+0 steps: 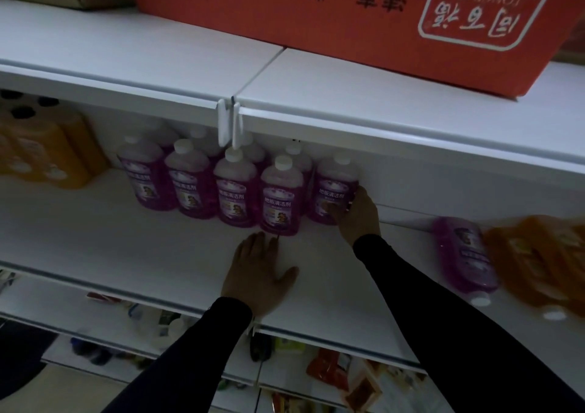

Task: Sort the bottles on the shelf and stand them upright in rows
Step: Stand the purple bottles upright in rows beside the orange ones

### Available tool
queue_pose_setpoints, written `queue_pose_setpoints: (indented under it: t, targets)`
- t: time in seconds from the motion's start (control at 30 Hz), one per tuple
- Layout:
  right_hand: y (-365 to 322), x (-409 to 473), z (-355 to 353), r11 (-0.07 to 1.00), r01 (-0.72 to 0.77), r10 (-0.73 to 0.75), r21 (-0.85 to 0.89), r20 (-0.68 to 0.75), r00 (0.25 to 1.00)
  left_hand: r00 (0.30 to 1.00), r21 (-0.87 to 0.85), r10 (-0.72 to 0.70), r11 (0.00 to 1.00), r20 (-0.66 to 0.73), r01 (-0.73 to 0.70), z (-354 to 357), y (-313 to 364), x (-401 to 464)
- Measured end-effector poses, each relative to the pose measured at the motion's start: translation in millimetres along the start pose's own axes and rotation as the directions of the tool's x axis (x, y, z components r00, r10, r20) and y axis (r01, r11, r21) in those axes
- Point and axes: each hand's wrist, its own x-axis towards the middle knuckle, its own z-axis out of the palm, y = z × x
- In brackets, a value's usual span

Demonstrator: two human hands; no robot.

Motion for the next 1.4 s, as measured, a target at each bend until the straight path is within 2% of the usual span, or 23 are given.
queue_pose_setpoints:
  t: [0.13, 0.23, 0.37, 0.43, 0.5, 0.57, 0.6, 0.63, 0.7, 0.73, 0.8, 0.87, 0.97, 1.03, 1.13, 1.23, 1.33, 1.4]
  targets:
    - [3.3, -10.4, -12.4, 0.998, -0.048, 0.05, -0.042, 0.049, 0.998, 1.0, -0.002, 0.002, 1.0, 0.021, -0.002, -0.5, 0.0, 0.8]
    - [15.5, -26.7, -36.2, 0.996, -0.039, 0.039, -0.077, -0.003, 0.999, 1.0, 0.024, 0.002, 1.0, 0.01, -0.002, -1.3, 0.0, 1.4]
    - [43.9, -50.6, -84.0, 0.947, 0.037, -0.099, -0.319, -0.18, 0.979, 1.0, 0.02, 0.009, 1.0, 0.024, -0.01, -5.6, 2.4, 0.5]
    - [61.1, -57.0, -111.6, 0.923, -0.008, -0.091, -0.385, -0.238, 0.967, 0.999, 0.028, 0.039, 0.999, 0.023, -0.039, -7.9, 4.4, -1.1]
    - [73.7, -63.6, -134.7, 0.855, -0.088, -0.036, -0.51, -0.228, 0.973, 0.996, 0.038, 0.087, 0.995, 0.028, -0.088, -10.3, 8.2, -4.9]
    - [87.5, -64.7, -150.3, 0.788, -0.098, -0.065, -0.608, -0.24, 0.968, 0.991, 0.017, 0.131, 0.991, 0.021, -0.131, -14.7, 16.3, -7.1]
    - [94.3, -66.4, -155.1, 0.799, -0.14, -0.043, -0.584, -0.288, 0.957, 0.989, -0.007, 0.147, 0.989, 0.016, -0.147, -17.5, 22.9, -7.3]
    - [99.8, -69.9, -158.8, 0.831, -0.221, 0.059, -0.511, -0.314, 0.947, 0.986, -0.025, 0.166, 0.986, 0.012, -0.166, -20.4, 30.8, -7.3]
    - [109.0, -75.4, -160.1, 0.823, -0.395, 0.294, -0.408, -0.29, 0.911, 0.975, -0.045, 0.221, 0.974, 0.022, -0.22, -25.5, 49.6, -6.1]
    - [113.2, -77.5, -159.9, 0.814, -0.432, 0.34, -0.389, -0.283, 0.897, 0.968, -0.06, 0.25, 0.967, 0.037, -0.247, -27.6, 59.4, -5.5]
    - [112.3, -81.2, -162.7, 0.827, -0.389, 0.31, -0.406, -0.249, 0.918, 0.955, -0.095, 0.293, 0.953, 0.056, -0.287, -30.2, 77.1, -4.5]
    - [111.4, -84.0, -168.8, 0.854, -0.241, 0.185, -0.461, -0.163, 0.969, 0.941, -0.118, 0.334, 0.938, 0.058, -0.326, -31.1, 91.8, -4.3]
    - [112.6, -96.3, -175.6, 0.918, -0.025, 0.057, -0.396, 0.071, 0.996, 0.928, -0.126, 0.365, 0.926, 0.068, -0.355, -29.8, 111.0, -3.9]
    - [112.3, -103.4, -178.3, 0.94, 0.062, 0.026, -0.336, 0.251, 0.968, 0.921, -0.124, 0.379, 0.922, 0.093, -0.367, -28.6, 120.8, -2.2]
    - [108.8, -114.7, -174.8, 0.982, 0.044, 0.038, -0.183, 0.421, 0.906, 0.903, -0.107, 0.406, 0.913, 0.14, -0.394, -26.4, 131.1, 1.1]
    - [101.9, -127.7, -165.3, 0.998, -0.02, 0.048, -0.063, 0.479, 0.876, 0.893, -0.105, 0.407, 0.913, 0.192, -0.394, -25.5, 138.5, 4.7]
    - [95.4, -130.4, -159.7, 0.985, 0.079, 0.013, -0.154, 0.524, 0.852, 0.887, -0.126, 0.418, 0.908, 0.197, -0.4, -26.8, 142.4, 6.0]
    - [86.9, -129.5, -161.5, 0.967, 0.117, 0.012, -0.226, 0.502, 0.865, 0.882, -0.143, 0.423, 0.905, 0.209, -0.4, -28.5, 142.8, 6.8]
